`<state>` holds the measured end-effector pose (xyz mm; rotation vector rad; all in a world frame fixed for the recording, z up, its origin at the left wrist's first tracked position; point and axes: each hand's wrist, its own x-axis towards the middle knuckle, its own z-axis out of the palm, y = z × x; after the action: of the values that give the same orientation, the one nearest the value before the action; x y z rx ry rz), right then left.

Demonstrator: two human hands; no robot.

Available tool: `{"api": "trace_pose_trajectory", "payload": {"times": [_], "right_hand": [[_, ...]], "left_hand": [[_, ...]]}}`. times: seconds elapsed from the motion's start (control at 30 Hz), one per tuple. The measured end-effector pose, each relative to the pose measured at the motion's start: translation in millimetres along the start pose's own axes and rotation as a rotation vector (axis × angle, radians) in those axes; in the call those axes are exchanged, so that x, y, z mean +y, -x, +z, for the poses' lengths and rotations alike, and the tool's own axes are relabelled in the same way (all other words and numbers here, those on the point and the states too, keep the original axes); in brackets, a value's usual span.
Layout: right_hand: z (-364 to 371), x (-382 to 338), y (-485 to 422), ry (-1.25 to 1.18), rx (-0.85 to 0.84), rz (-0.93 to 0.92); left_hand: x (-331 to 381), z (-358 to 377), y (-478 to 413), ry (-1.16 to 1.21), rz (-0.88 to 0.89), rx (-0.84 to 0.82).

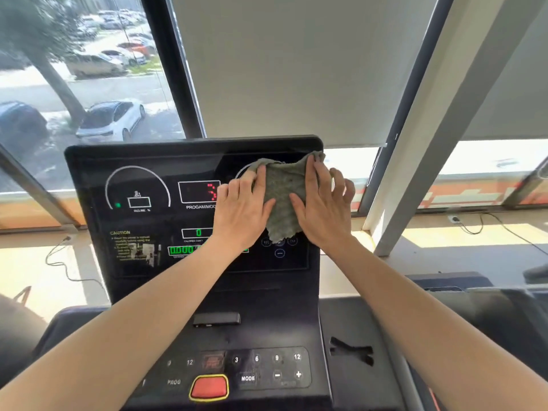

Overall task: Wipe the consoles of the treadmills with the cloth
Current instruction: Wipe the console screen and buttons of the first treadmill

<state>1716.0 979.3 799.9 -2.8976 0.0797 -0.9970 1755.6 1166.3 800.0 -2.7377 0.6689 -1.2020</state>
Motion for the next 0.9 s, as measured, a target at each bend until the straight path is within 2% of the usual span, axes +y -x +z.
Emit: {"api": "trace_pose_trajectory", "payload": {"times": [0.1, 0.27, 0.43, 0.67, 0.9], "right_hand": [[-9, -3, -17, 0.018, 0.016, 0.015], [-19, -11, -40, -0.075, 0.103, -0.107], [-7, -17, -13, -0.059, -0.034, -0.204], [21, -26, 65, -0.022, -0.205, -0.148], [44, -42, 140, -0.010, -0.330, -0.095]], "left_hand": [[-9, -5, -21, 0.046, -0.002, -0.017], [-26, -12, -44, 0.066, 0.036, -0.014], [-30, -5, -11, 0.047, 0.046, -0.047], [-19, 11, 74, 0.052, 0.073, -0.100], [0, 17, 140, 0.099, 0.066, -0.251]]}}
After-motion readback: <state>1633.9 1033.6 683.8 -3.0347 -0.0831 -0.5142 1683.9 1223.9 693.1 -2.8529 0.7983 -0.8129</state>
